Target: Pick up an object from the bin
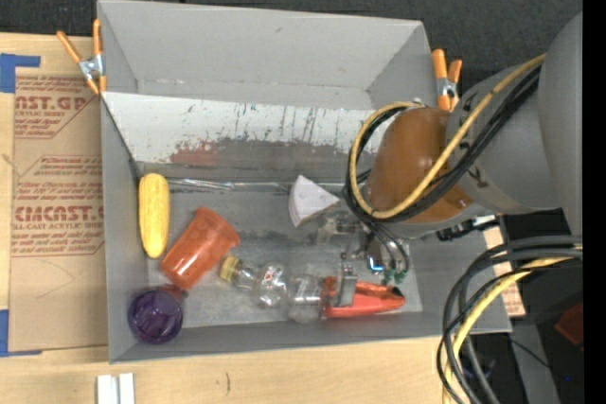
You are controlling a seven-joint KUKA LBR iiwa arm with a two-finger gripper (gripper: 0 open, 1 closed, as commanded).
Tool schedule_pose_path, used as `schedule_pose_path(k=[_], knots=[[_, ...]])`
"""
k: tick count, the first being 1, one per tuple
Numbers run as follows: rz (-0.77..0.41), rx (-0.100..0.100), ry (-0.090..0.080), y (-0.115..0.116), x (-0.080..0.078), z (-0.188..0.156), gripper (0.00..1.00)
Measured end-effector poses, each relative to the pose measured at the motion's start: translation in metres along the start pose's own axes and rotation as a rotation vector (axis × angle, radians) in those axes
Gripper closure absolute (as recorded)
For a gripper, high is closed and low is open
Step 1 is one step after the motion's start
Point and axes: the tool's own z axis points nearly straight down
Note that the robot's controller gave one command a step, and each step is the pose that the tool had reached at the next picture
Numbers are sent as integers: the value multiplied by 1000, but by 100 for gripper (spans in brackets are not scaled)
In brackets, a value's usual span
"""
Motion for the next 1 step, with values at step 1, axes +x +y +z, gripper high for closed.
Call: schedule_pose_path(k=[1], knots=[[-155, 1, -2, 16, 12, 17, 0]])
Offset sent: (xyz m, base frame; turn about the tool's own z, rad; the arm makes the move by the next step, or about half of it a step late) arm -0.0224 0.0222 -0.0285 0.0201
